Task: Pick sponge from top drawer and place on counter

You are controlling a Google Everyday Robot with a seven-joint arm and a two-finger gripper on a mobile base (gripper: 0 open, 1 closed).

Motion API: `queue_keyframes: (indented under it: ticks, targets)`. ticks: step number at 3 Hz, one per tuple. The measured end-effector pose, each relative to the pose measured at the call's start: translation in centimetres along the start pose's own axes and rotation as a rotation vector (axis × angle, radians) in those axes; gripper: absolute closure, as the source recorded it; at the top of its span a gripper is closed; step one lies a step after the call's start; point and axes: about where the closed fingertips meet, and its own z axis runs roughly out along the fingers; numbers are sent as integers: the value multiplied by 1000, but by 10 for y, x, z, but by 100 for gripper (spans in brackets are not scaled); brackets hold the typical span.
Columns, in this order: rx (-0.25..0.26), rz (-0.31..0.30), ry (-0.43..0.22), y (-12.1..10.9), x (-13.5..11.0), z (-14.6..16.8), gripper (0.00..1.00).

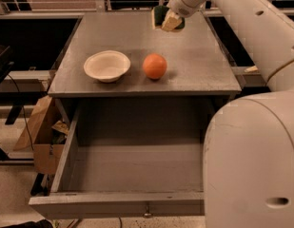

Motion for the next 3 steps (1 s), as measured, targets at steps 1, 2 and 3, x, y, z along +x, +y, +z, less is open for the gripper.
queue_keyframes:
  ticks: [1,2,3]
  targets:
    - [-57,-13,-30,13,-10,24,82]
    - [-114,-48,-42,28,-10,36,58]
    - [-150,-89,-59,40,-4,35,27]
